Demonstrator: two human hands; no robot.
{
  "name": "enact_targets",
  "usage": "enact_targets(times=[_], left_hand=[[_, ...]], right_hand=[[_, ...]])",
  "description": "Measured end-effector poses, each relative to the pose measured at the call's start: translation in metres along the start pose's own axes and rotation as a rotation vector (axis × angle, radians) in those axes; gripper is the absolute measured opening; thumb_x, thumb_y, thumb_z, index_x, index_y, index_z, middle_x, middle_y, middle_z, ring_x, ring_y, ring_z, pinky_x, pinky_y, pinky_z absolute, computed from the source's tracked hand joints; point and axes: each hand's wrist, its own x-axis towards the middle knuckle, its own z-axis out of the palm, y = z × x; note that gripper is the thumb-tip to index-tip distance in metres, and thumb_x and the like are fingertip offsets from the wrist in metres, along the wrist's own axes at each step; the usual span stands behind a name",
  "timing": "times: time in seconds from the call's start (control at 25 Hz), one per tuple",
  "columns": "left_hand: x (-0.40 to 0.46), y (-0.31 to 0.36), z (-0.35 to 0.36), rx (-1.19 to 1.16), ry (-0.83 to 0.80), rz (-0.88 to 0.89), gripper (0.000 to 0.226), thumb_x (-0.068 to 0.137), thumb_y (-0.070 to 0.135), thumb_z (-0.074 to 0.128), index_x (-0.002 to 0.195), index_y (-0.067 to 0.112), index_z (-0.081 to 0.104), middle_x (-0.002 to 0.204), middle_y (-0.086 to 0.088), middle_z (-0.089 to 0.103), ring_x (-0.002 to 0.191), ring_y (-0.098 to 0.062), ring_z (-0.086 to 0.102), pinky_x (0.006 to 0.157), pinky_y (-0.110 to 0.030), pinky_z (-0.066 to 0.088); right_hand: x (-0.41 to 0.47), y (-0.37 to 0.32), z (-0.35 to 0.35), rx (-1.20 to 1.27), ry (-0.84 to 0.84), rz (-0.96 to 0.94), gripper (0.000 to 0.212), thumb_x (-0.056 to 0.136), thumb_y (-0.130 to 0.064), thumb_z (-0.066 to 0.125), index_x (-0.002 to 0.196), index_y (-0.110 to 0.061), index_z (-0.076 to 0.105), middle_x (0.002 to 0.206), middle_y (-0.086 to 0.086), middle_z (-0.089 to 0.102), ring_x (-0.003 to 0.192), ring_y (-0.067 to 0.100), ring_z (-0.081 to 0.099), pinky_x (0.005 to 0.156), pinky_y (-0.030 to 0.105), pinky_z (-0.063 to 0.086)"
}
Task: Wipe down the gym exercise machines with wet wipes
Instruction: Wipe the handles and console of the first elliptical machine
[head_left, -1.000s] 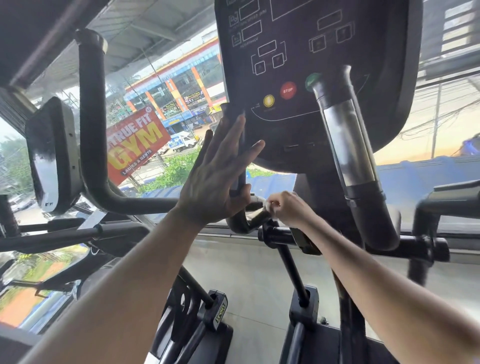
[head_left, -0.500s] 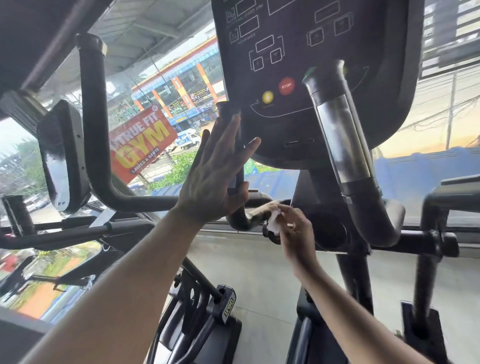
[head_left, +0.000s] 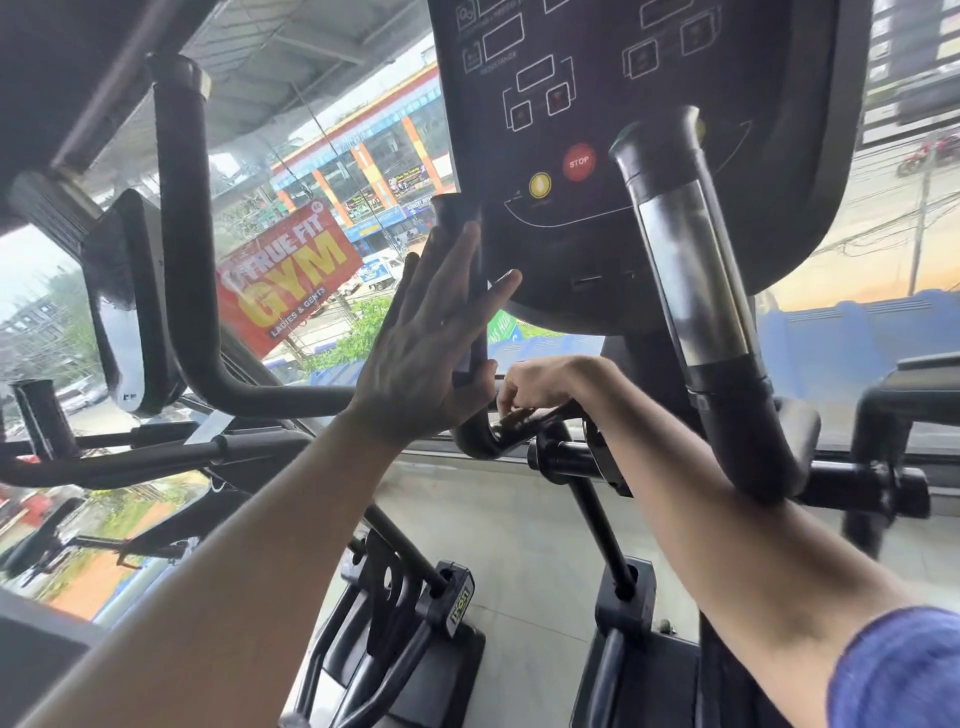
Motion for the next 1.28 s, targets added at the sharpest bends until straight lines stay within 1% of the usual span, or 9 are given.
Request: enact_targets(times=[0.12,0.28,0.36,0.48,0.68,0.76,0.92,1.12,1.28], left_hand=[[-0.001,0.0,0.002,-0.006,-0.02,0.005,0.065,0.091,0.023,0.057,0.154,0.01,0.047,0.168,-0.023,0.014,0.158,-0.048,0.008,0.121,-0.07,0.02],[0.0,0.001,0.0,-0.005,-0.033,0.002,0.062,0.105,0.043,0.036,0.153,0.007,0.048,0.166,-0.027,0.016,0.157,-0.051,0.012,0.122,-0.069,0.021],[0.0,0.0,0.001,-0.009,-0.017,0.003,0.058,0.104,0.036,0.043,0.152,0.005,0.049,0.166,-0.028,0.017,0.156,-0.053,0.014,0.121,-0.07,0.021],[-0.001,0.0,0.001,0.005,-0.023,-0.011,0.071,0.085,0.013,0.065,0.153,0.006,0.048,0.166,-0.031,0.018,0.156,-0.053,0.012,0.122,-0.069,0.021],[0.001,0.003,-0.003,-0.004,-0.005,0.016,0.072,0.08,0.005,0.066,0.15,0.0,0.05,0.164,-0.03,0.017,0.156,-0.051,0.009,0.123,-0.068,0.02],[0.0,0.005,-0.002,0.007,-0.008,0.013,0.071,0.081,0.005,0.067,0.15,0.0,0.05,0.164,-0.028,0.016,0.157,-0.045,0.007,0.124,-0.067,0.019],[0.001,0.002,-0.003,0.012,-0.032,0.008,0.071,0.082,0.008,0.067,0.151,0.002,0.049,0.164,-0.032,0.019,0.155,-0.054,0.013,0.123,-0.068,0.02],[0.002,0.002,-0.003,0.026,-0.046,0.014,0.077,0.078,0.011,0.068,0.152,0.003,0.047,0.164,-0.03,0.017,0.155,-0.054,0.012,0.125,-0.066,0.017],[-0.001,0.004,-0.006,0.059,-0.1,-0.037,0.084,0.08,0.016,0.068,0.158,0.012,0.039,0.169,-0.024,0.013,0.158,-0.048,0.007,0.123,-0.068,0.02]], right_hand=[[-0.013,-0.026,-0.005,0.044,-0.046,-0.066,0.029,0.096,0.0,0.046,0.078,-0.018,0.061,0.077,-0.005,0.06,0.069,0.013,0.051,0.056,0.018,0.037],[-0.046,-0.043,0.0,0.21,0.141,-0.188,0.029,0.09,0.004,0.05,0.068,-0.015,0.047,0.064,-0.002,0.052,0.059,0.012,0.045,0.053,0.02,0.034],[-0.058,-0.033,0.024,0.678,0.491,-0.207,0.03,0.083,0.007,0.05,0.065,-0.014,0.061,0.061,-0.008,0.064,0.058,0.007,0.055,0.057,0.019,0.043],[-0.073,-0.022,0.089,1.445,1.07,0.125,0.026,0.085,0.004,0.048,0.077,-0.001,0.073,0.067,-0.001,0.072,0.056,0.012,0.057,0.054,0.023,0.044],[-0.038,-0.028,0.153,2.163,0.584,0.396,0.038,0.087,0.016,0.026,0.087,0.002,0.061,0.074,0.01,0.061,0.054,0.015,0.052,0.053,0.026,0.048],[-0.019,-0.026,0.128,2.305,0.657,0.353,0.041,0.084,0.018,0.02,0.074,-0.007,0.051,0.064,0.006,0.052,0.055,0.012,0.051,0.063,0.028,0.054],[-0.01,-0.038,0.118,2.533,0.673,0.219,0.043,0.067,0.016,0.027,0.086,-0.006,0.059,0.08,0.011,0.063,0.074,0.022,0.062,0.063,0.032,0.061],[-0.02,-0.06,0.129,2.697,0.565,0.095,0.032,0.077,0.012,0.028,0.072,-0.008,0.052,0.064,0.009,0.063,0.053,0.02,0.066,0.064,0.034,0.053],[-0.007,-0.055,0.135,2.688,0.676,-0.011,0.039,0.061,0.015,0.037,0.09,0.0,0.058,0.095,0.019,0.068,0.087,0.03,0.069,0.07,0.034,0.062]])
